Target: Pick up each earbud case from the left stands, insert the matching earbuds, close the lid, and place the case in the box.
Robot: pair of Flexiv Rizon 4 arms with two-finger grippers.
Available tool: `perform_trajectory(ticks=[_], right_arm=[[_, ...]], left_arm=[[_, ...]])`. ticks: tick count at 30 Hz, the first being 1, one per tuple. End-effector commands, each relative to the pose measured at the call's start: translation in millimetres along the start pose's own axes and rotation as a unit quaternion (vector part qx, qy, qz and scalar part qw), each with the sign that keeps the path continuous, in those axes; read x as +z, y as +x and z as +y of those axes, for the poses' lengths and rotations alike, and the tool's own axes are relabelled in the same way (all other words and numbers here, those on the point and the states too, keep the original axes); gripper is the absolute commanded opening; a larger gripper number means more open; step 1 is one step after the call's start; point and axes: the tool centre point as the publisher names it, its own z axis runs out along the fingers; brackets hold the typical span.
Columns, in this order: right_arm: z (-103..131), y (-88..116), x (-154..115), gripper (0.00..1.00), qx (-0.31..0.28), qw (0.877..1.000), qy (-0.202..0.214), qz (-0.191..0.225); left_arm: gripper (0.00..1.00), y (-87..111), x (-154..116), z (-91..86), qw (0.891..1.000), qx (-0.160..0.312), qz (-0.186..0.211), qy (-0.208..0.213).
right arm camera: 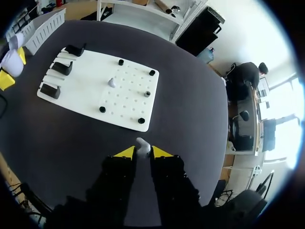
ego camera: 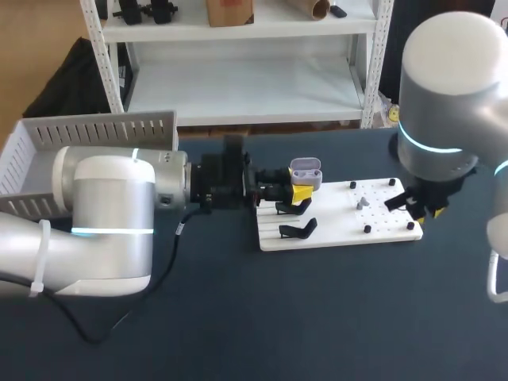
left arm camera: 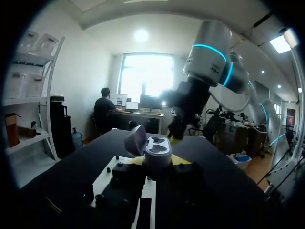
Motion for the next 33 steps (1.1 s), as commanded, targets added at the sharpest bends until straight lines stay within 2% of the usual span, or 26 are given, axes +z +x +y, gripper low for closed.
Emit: perform_trajectory(ticks=[1,20,23,25,26,28,30,33], right_arm=[[-2,4,-2,0.00,0.001,1.000,-0.001,-0.003],[1,4,-6,0.00,-0.006,1.000,0.007,-0.010],[7,0,-22,0.00,0.023,0.999,0.028,-0.002],[10,-3,-33,0.00,0.063,0.997,0.028,0.027],[13,-3,-40,0.00,0.068,0.997,0.032,0.021],[20,-4,-50,0.00,0.082,0.994,0.052,0.050],[25,-6,-59,0.00,0.112,0.990,0.051,0.073],[32,-8,-69,0.00,0.160,0.982,0.062,0.085]], left_arm=[[0.00,0.7,0,-0.3,1.000,0.001,-0.002,-0.002],[0.00,0.7,0,-0.3,1.000,0.001,-0.002,-0.002],[0.00,0.7,0,-0.3,1.000,0.001,-0.002,-0.002],[0.00,0.7,0,-0.3,1.000,0.001,-0.002,-0.002],[0.00,0.7,0,-0.3,1.000,0.001,-0.002,-0.002],[0.00,0.7,0,-0.3,1.000,0.001,-0.002,-0.002],[0.00,0.7,0,-0.3,1.000,0.001,-0.002,-0.002],[0.00,0.7,0,-0.3,1.000,0.001,-0.002,-0.002]])
